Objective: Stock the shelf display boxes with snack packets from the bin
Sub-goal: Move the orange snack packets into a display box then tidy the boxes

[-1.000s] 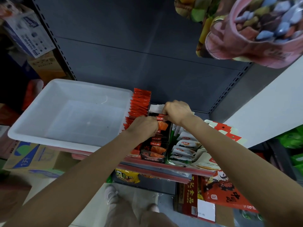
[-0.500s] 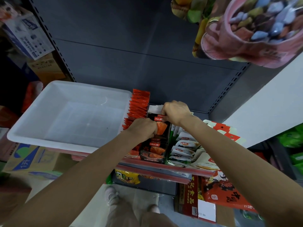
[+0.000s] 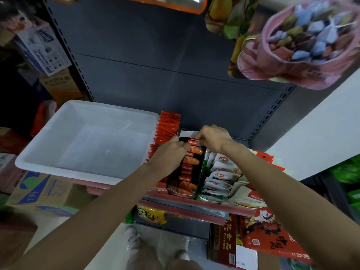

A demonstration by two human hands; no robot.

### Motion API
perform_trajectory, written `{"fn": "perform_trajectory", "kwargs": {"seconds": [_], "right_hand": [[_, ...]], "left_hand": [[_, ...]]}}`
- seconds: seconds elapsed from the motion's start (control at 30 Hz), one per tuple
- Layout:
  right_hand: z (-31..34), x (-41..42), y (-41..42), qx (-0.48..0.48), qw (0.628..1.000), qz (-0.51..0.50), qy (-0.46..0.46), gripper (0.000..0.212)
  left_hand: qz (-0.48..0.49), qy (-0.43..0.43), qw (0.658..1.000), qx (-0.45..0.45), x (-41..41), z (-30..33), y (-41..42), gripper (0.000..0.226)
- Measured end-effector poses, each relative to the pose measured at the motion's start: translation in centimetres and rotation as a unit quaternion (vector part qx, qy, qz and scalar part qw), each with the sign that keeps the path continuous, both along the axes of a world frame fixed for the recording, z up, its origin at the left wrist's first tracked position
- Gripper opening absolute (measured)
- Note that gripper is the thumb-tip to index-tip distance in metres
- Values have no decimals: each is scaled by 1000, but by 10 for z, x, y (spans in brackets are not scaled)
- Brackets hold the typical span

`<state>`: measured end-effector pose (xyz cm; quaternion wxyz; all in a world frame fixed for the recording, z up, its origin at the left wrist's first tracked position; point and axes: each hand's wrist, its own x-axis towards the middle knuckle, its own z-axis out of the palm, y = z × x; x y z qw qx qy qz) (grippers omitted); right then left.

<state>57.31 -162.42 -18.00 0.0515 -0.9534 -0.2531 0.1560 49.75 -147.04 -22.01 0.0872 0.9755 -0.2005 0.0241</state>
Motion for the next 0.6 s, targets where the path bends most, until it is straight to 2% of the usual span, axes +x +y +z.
{"fn": "perform_trajectory", "kwargs": {"seconds": [0.1, 0.2, 0.27, 0.43, 0.53, 0.6], "right_hand": [[6, 2, -4, 30, 999, 0, 40, 24], [0, 2, -3, 38, 997, 1, 72, 25], [-3, 2, -2, 49, 994, 4, 95, 23], [8, -1, -9, 72, 985, -6, 158, 25], [-1, -4, -3, 5, 995, 3, 102, 27], [-9, -3, 2, -6, 998, -9, 65, 32]], "left_hand": [[-6, -108, 994, -1, -1, -1, 2, 20], [25, -122, 992, -1, 2, 0, 1, 19], [33, -91, 995, -4, 6, 2, 0, 12], [76, -7, 995, -59, 18, 1, -5, 24], [100, 26, 989, -106, 16, 4, -5, 27], [98, 28, 990, -101, 15, 5, -4, 29]]}}
